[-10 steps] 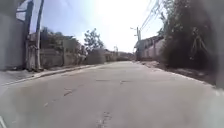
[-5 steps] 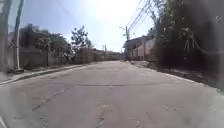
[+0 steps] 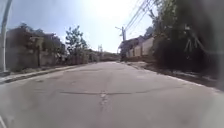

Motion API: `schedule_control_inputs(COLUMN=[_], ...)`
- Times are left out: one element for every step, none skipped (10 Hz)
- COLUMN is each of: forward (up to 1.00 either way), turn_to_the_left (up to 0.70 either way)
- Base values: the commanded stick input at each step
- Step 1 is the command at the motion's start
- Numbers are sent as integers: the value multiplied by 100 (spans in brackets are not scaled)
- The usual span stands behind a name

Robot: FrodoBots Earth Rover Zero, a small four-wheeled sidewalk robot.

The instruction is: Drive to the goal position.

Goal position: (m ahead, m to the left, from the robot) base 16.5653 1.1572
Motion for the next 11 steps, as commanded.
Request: schedule_control_inputs(forward=[100, 100, 100, 100, 100, 100, 100, 100, 100, 100, 100], turn_to_the_left=[6, 6, -5, -27, -34, -34, -34, -34, -34, -34, -10])
